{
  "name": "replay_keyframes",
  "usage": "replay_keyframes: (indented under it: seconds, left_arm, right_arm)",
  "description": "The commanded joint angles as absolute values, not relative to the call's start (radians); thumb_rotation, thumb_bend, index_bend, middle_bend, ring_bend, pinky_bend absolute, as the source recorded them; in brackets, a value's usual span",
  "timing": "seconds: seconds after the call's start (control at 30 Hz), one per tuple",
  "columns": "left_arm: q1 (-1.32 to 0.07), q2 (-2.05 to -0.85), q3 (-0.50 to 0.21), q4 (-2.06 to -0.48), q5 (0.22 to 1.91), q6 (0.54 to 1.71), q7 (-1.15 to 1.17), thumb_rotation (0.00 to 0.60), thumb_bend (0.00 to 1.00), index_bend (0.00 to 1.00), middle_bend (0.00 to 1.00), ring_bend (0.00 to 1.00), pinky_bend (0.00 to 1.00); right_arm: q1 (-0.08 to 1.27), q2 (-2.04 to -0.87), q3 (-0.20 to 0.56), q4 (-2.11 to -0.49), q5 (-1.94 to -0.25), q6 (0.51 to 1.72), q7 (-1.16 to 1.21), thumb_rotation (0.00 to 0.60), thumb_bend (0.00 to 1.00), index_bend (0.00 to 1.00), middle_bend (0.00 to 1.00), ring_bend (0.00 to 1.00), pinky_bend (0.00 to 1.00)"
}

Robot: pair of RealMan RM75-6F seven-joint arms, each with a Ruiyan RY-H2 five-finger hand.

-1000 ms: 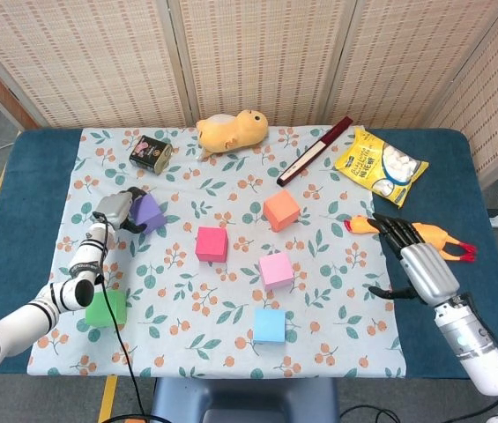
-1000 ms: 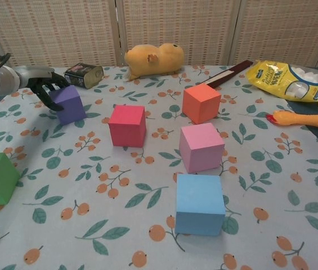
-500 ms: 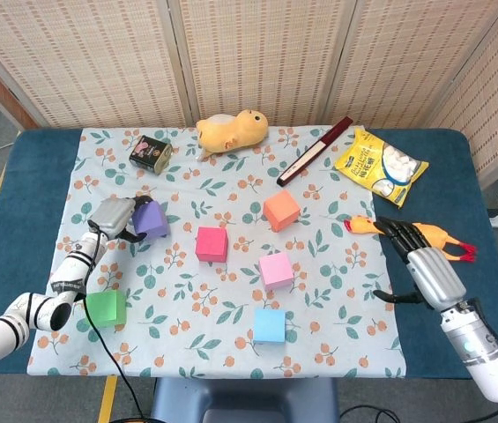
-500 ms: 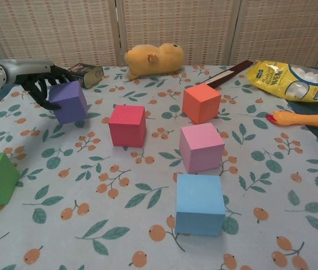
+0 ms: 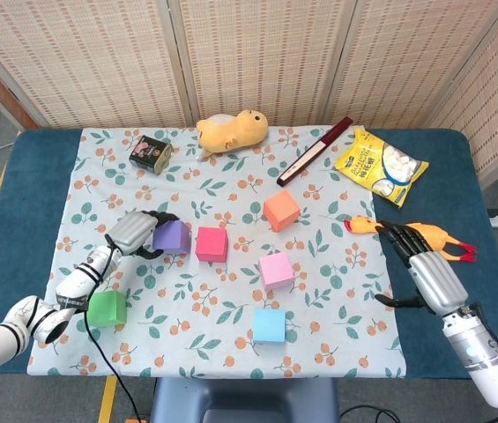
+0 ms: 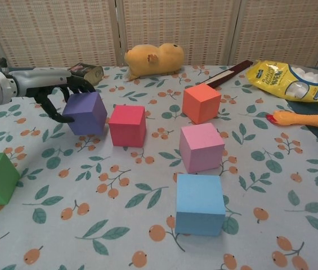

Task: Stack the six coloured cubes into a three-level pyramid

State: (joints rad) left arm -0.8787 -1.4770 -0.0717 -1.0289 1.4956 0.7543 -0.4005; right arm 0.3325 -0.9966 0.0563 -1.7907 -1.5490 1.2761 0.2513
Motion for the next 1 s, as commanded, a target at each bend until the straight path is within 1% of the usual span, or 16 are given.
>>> replay_keyframes:
  seconds: [0.03,0.47,0.77,1.0]
  left_arm:
    - [-0.893,-1.501,-0.069,-1.001,1.497,0.748,-0.394,0.600,0.31,0.38,0.23,0.25,0.33]
    - [-0.905,-1.511,-0.086,-1.037,1.445,0.714,-0.389,0.600,0.32,0.38,0.23,0.25,0.32]
    - [-0.915,-1.508,-0.100,-1.076,1.398,0.678,-0.334,0.600,0.32,0.37,0.21,0.25,0.33]
    - [-0.913,-1.514,-0.098,-1.078,1.382,0.681,-0.273,0.600,0.32,0.37,0.21,0.25,0.32]
  right_arm:
    - [0.330,-0.995,0.056,-1.792,-1.549,1.278,0.251,0.600,0.00,0.00,0.01,0.00,0.04]
    - [0.318,-0.989,0.055,-1.783,-1.551,1.283,0.271,0.600,0.00,0.00,0.01,0.00,0.04]
    - [0.315,-0.988,0.056,-1.770,-1.551,1.281,0.288,0.600,0.00,0.00,0.01,0.00,0.04]
    - [0.317,-0.992,0.057,-1.759,-1.549,1.273,0.301,0.600,0.00,0.00,0.01,0.00,0.04]
